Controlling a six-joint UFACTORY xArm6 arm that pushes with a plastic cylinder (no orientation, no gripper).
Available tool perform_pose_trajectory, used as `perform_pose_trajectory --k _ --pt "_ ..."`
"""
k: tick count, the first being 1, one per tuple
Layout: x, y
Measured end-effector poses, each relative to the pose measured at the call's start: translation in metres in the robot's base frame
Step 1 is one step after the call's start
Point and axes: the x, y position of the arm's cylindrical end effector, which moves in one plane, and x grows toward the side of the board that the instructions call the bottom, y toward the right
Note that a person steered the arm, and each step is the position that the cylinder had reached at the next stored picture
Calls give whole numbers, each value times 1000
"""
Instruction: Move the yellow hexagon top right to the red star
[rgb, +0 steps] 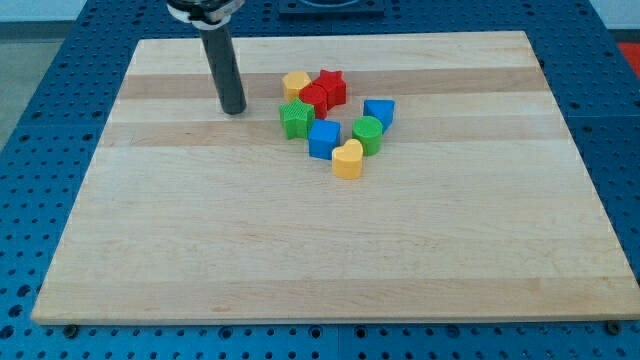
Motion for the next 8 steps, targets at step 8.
perform_pose_trajectory --k 8 --pt "-27 52"
